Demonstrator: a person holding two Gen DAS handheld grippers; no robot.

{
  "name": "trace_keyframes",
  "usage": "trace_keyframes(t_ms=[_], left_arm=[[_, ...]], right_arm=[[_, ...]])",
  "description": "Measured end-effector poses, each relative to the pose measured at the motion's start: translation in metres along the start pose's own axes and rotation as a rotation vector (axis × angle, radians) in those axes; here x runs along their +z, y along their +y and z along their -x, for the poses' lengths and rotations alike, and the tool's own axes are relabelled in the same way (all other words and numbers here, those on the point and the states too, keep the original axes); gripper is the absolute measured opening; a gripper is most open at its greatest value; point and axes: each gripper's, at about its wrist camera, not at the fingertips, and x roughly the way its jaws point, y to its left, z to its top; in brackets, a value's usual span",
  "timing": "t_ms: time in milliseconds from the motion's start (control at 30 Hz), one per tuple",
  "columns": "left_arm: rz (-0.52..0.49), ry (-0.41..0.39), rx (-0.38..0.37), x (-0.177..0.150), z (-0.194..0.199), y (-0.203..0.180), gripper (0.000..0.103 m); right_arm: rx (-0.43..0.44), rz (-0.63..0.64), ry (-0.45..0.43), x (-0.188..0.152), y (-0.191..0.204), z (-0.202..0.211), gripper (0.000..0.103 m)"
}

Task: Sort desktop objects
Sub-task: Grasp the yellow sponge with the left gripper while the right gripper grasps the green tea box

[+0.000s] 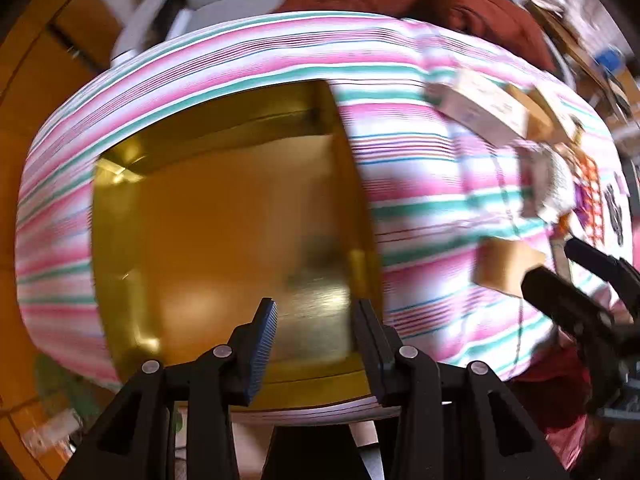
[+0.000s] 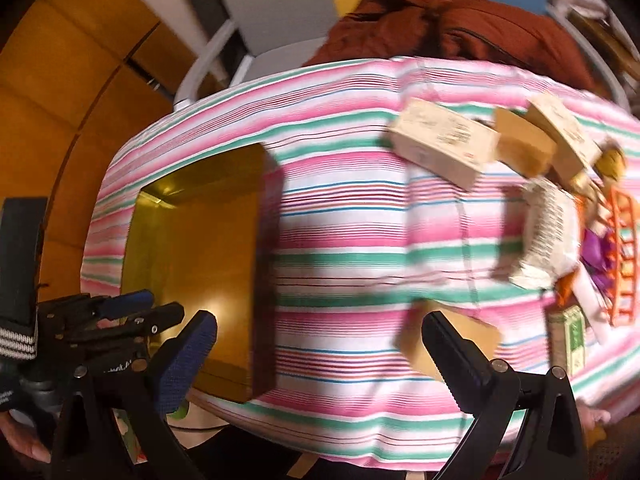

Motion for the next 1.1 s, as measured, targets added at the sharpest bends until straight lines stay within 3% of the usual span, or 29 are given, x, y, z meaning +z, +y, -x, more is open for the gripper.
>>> trace_keyframes(t_ms=[233, 467, 567, 667, 733, 1000, 1100], left_arm=[[-0.191, 0.001, -0.072, 0.011, -0.004, -0.072, 0.04], [-0.307, 0.036, -0.114, 0.016, -0.018, -0.128, 0.04], [-0.353, 0.049, -0.125, 0.015, -0.024, -0.147, 0.04], [-0.399, 0.058, -0.128, 0.016, -0.031, -0.163, 0.04], [-0.424, 0.069, -0.132, 0.017, -0.038, -0.173, 0.04], [-0.4, 0.121, -0.146, 0.028, -0.056, -0.189, 0.04], [-0.374, 0.138, -0.134, 0.03, -0.061, -0.189, 0.04]], right_arm=[[-0.078, -0.15, -0.013, -0.01, -0.073, 0.02, 0.103], [-0.156, -0.296, 0.004, -0.025, -0.14, 0.033, 0.103], [-0.218, -0.323, 0.042, -0.033, -0.165, 0.032, 0.1], [-0.296, -0.307, 0.141, -0.038, -0.186, 0.021, 0.095], [-0.288, -0.308, 0.172, -0.04, -0.196, 0.014, 0.091], [-0.286, -0.278, 0.219, -0.039, -0.22, -0.001, 0.088], [-0.281, -0.259, 0.231, -0.037, -0.225, -0.006, 0.082]])
